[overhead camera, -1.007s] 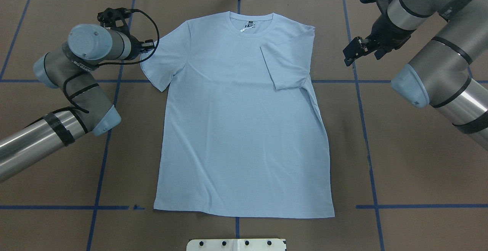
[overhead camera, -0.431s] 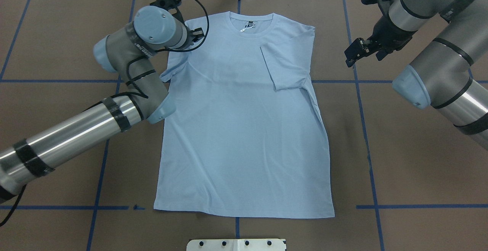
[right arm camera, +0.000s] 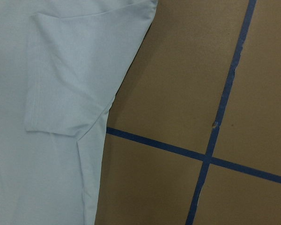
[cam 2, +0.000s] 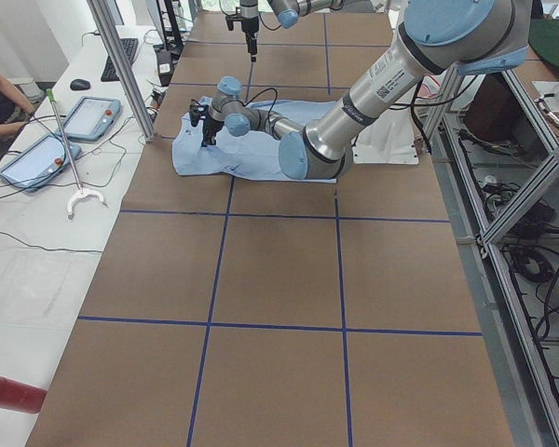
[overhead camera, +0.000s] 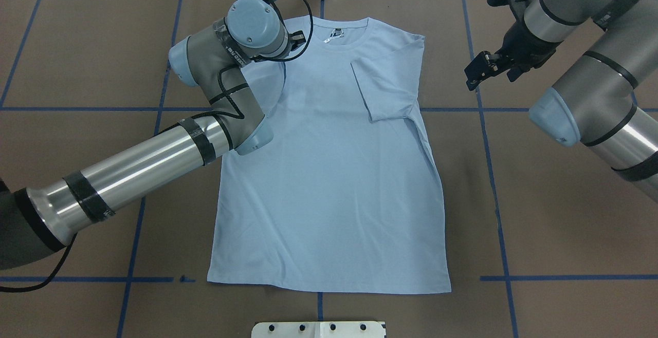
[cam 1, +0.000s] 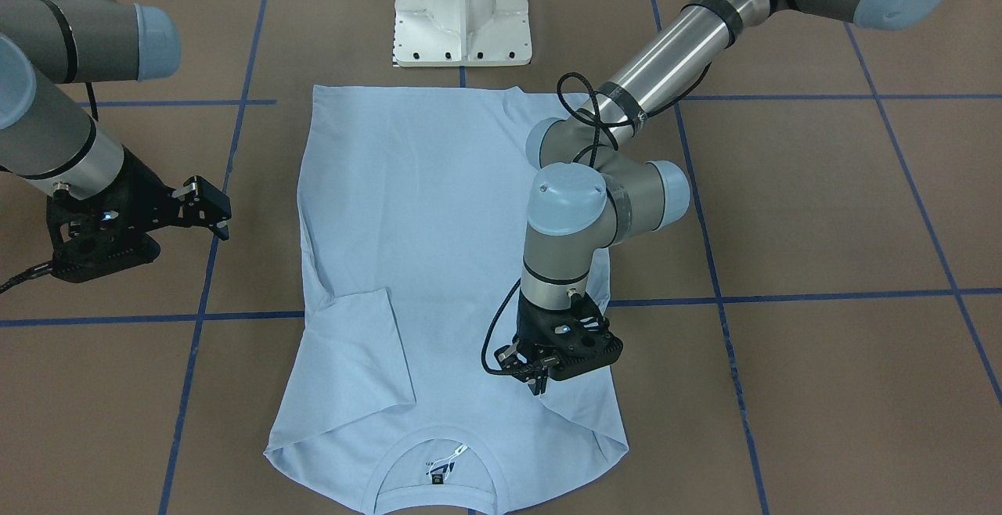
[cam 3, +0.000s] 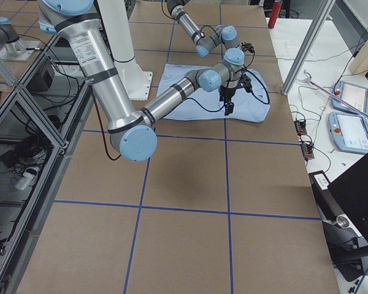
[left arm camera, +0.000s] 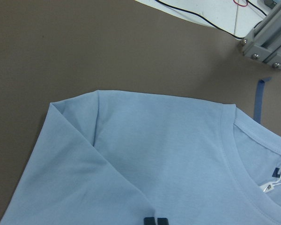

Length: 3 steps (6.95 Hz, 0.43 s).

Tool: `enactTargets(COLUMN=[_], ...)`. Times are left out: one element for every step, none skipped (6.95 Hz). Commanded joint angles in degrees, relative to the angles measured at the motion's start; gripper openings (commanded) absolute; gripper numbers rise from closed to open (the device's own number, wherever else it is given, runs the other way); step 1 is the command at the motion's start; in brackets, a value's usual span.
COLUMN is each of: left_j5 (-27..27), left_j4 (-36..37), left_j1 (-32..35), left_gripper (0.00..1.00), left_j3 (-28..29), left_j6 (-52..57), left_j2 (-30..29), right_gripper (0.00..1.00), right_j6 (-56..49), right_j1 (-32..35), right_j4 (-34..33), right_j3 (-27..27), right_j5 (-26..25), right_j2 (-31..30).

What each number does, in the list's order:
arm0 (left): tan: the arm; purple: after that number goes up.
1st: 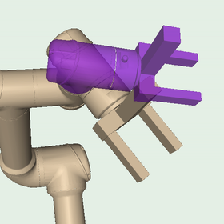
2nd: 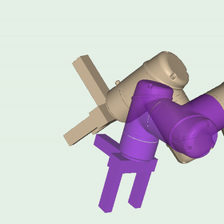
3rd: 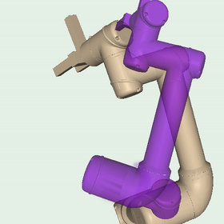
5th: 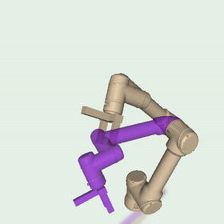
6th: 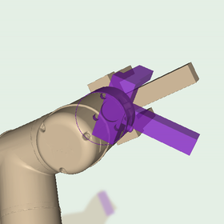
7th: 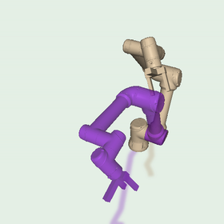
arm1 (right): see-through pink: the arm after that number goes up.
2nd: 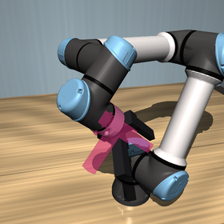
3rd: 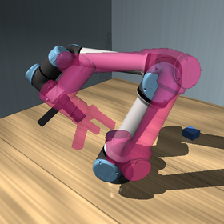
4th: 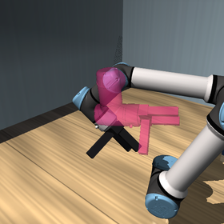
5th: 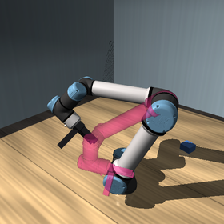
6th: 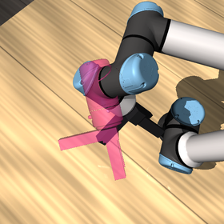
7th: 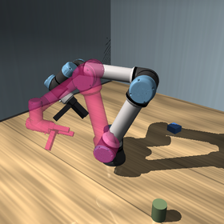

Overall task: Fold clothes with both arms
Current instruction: 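Grasp the sleeve with the left gripper and fold it onto the chest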

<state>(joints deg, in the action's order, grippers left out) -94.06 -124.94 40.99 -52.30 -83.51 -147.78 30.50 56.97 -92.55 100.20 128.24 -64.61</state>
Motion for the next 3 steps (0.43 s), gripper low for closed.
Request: enactTargets(left_j5=[-0.1,-0.1,-0.1], left_j4=[-2.5,-2.6,-3.4], left_j1=[-0.5,-0.9,-1.4], left_gripper=[0.00,0.00,0.03], left_j3=[0.4,0.4,0.4], left_j6=[-0.1,-0.1,-0.1], left_j2=[-0.7,-0.7,-0.8], right_gripper=[1.00,1.00,1.00], right_j6=[-0.1,-0.1,-0.1], right_j1=[0.0,0.0,0.0], right_j4=[0.0,0.0,0.0], right_j3=[-0.3,-0.3,-0.3], right_j5=[-0.1,-0.1,-0.1], right_j2=[0.0,-0.1,-0.1])
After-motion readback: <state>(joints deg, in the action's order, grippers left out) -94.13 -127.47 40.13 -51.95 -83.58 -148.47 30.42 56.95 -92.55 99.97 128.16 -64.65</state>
